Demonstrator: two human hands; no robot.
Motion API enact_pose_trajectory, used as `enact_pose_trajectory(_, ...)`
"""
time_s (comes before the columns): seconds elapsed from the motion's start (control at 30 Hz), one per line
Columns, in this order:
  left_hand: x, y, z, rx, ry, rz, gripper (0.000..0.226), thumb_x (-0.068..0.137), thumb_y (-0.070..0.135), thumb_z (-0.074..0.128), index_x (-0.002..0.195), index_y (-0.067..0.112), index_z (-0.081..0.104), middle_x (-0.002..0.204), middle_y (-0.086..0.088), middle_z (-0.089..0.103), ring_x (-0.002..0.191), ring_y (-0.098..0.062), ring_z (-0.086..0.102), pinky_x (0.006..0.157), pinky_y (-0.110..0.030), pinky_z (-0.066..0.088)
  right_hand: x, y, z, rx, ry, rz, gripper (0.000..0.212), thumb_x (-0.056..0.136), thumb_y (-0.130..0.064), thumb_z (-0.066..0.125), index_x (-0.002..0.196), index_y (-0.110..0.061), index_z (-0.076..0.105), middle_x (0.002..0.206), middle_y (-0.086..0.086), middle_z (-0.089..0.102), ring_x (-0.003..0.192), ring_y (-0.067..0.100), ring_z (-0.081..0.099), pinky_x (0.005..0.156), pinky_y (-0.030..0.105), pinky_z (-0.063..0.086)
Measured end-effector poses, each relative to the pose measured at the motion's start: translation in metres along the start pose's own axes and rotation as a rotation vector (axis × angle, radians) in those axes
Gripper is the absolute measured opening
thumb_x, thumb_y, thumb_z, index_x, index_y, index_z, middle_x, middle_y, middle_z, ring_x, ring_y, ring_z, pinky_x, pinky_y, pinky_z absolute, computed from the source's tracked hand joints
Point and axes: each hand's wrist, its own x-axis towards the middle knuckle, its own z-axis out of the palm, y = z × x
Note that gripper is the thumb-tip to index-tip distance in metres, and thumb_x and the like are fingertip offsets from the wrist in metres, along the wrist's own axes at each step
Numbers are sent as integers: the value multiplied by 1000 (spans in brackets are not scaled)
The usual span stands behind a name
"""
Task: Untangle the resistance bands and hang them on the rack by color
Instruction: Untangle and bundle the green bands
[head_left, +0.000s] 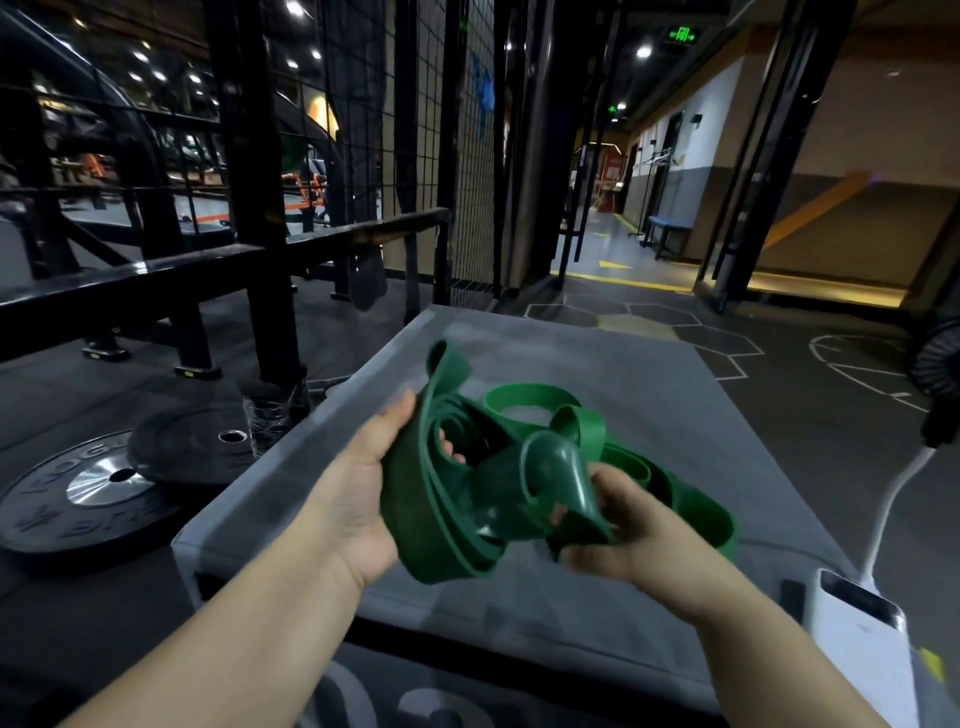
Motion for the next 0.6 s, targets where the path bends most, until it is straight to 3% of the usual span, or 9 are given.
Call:
enact_pose_trajectory(0.03,0,0,-1,20,17,-32,42,70,44,72,99,12,71,105,-13,64,97,-30,60,94,-49,51,-1,-1,1,-73,-88,20,69,54,-23,87,117,-37,61,110,-5,69,107,18,65,93,33,52)
enact_pose_trajectory(0.1,1,-3,-3,79,38,-64,49,67,44,75,105,14,67,104,-13,63,95,-30,60,94,-50,50,-3,-4,8,-90,-223,79,77,55,-38,87,125,-37,56,124,-9,64,118,11,59,103,30,46)
enact_pose_trajectory(0.17,1,-7,-2,128,37,-78,44,65,43,75,96,13,68,87,-10,67,78,-27,65,79,-43,56,-3,-8,20,-37,-153,135,77,54,-54,84,122,-29,59,124,-3,64,117,14,60,102,35,47)
enact_pose_trajectory(0.23,-1,-10,1,154,23,-90,43,62,44,75,91,13,70,80,-10,66,72,-28,64,75,-41,55,-1,-14,35,-48,2,136,71,53,-60,79,109,-20,64,106,0,69,98,14,67,90,33,53)
enact_pose_trajectory(0.3,-2,-11,2,163,24,-110,44,59,45,76,87,11,71,79,-11,66,73,-29,64,78,-43,54,2,-16,45,53,54,174,68,61,-53,83,107,-7,61,89,2,68,81,14,67,76,29,53)
enact_pose_trajectory(0.37,-3,-11,2,176,33,-109,42,58,46,76,82,11,71,76,-10,66,71,-28,64,77,-42,54,4,-15,48,238,61,282,63,67,-34,86,115,-4,58,94,8,72,82,21,70,76,33,56)
enact_pose_trajectory(0.47,-4,-12,4,205,47,-110,51,61,47,76,95,10,71,93,-15,66,86,-32,63,86,-47,54,6,-15,42,329,41,395,71,61,-23,89,123,-5,58,108,16,72,90,27,71,81,37,57)
enact_pose_trajectory(0.6,-3,-8,5,200,38,-57,51,71,47,68,107,11,70,101,-13,72,89,-30,69,79,-43,54,6,-11,30,298,-49,367,42,64,-13,73,104,-3,71,99,18,72,86,29,69,78,36,57)
